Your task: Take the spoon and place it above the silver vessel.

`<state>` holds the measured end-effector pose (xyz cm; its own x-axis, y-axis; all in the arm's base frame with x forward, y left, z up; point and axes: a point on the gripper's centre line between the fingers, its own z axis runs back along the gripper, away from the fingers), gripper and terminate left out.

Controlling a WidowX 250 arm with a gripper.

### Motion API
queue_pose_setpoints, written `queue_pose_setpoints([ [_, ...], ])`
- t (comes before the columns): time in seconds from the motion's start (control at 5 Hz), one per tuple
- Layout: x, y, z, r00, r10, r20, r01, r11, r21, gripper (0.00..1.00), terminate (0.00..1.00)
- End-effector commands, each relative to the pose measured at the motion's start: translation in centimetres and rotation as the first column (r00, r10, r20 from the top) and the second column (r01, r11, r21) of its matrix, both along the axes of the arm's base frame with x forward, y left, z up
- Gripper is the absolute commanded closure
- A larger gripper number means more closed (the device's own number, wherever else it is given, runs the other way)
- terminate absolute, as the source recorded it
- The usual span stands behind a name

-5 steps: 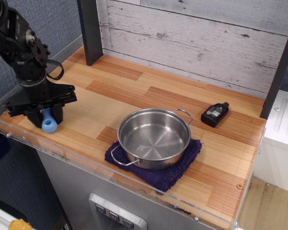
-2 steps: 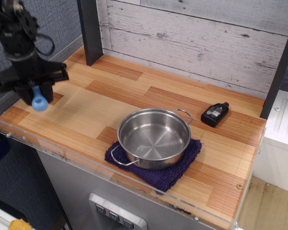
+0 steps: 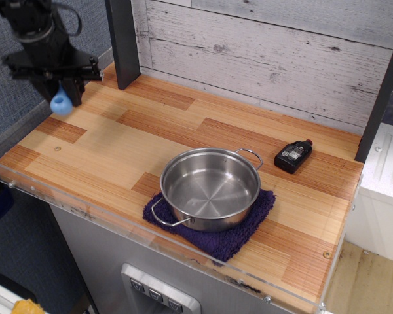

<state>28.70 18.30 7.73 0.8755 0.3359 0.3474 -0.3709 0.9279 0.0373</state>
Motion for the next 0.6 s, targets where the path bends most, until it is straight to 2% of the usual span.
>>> queue_pose_setpoints([
  [0.0, 3.0, -1.1, 2.4, 0.947, -0.321, 0.030, 0.315, 0.941, 0.124, 1.00, 0.00],
  [0.2, 3.9, -2.8, 2.5, 0.867, -0.498, 0.027, 0.485, 0.854, 0.190, 1.00, 0.00],
  [0.4, 4.1, -4.9, 2.4, 0.750, -0.661, 0.034, 0.641, 0.738, 0.212, 1.00, 0.00],
])
